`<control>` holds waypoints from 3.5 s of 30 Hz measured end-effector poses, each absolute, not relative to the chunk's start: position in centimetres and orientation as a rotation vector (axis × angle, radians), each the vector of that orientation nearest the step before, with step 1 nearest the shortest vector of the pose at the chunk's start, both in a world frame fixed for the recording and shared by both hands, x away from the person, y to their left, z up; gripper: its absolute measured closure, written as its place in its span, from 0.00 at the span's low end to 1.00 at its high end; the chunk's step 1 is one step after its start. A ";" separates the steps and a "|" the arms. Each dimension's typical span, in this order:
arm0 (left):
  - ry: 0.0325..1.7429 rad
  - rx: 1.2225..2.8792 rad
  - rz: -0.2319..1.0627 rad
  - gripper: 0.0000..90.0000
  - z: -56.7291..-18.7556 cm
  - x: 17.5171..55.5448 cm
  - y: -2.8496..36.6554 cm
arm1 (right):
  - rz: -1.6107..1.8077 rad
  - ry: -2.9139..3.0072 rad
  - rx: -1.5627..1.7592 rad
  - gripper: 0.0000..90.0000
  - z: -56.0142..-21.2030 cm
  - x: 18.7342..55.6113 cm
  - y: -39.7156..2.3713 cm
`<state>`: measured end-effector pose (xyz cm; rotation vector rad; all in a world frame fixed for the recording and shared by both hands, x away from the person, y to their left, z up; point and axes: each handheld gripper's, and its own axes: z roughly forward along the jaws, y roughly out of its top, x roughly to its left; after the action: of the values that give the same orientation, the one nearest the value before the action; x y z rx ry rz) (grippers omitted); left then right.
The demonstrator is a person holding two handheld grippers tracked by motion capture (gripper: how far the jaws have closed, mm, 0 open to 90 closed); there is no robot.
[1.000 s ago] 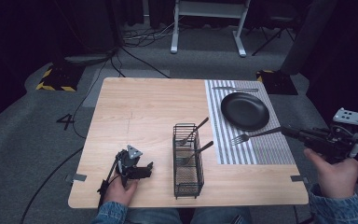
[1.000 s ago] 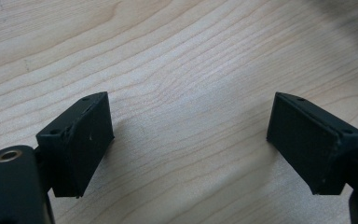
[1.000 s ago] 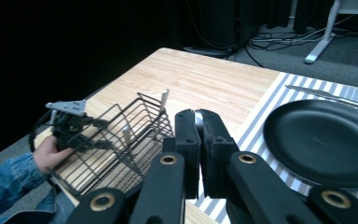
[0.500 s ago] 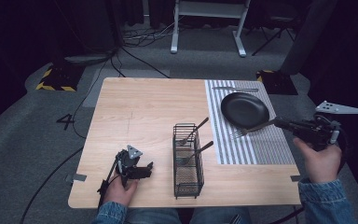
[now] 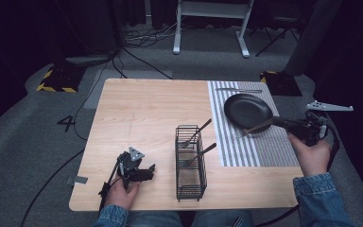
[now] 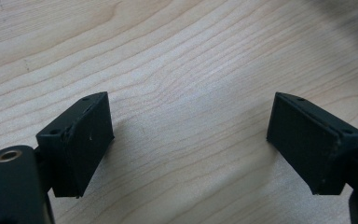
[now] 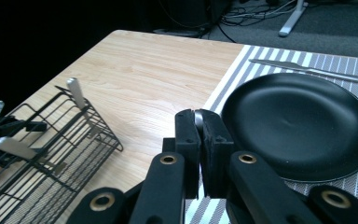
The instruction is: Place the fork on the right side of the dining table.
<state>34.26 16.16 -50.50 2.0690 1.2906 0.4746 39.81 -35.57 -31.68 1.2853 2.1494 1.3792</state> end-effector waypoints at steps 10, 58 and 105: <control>1.291 2.069 0.475 0.16 -50.5 34.3 16.2 | 1.355 2.143 1.323 0.97 -33.5 41.4 -35.6; 1.290 2.069 0.476 0.16 -50.5 34.3 16.2 | 1.162 2.148 1.607 0.79 -37.7 46.8 -36.2; 1.291 2.069 0.475 0.16 -50.5 34.3 16.1 | 1.076 2.136 1.840 0.71 -43.0 47.3 -41.2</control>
<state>34.26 16.15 -50.50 2.0687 1.2906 0.4752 47.33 -41.20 -42.96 1.8396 2.1358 1.0765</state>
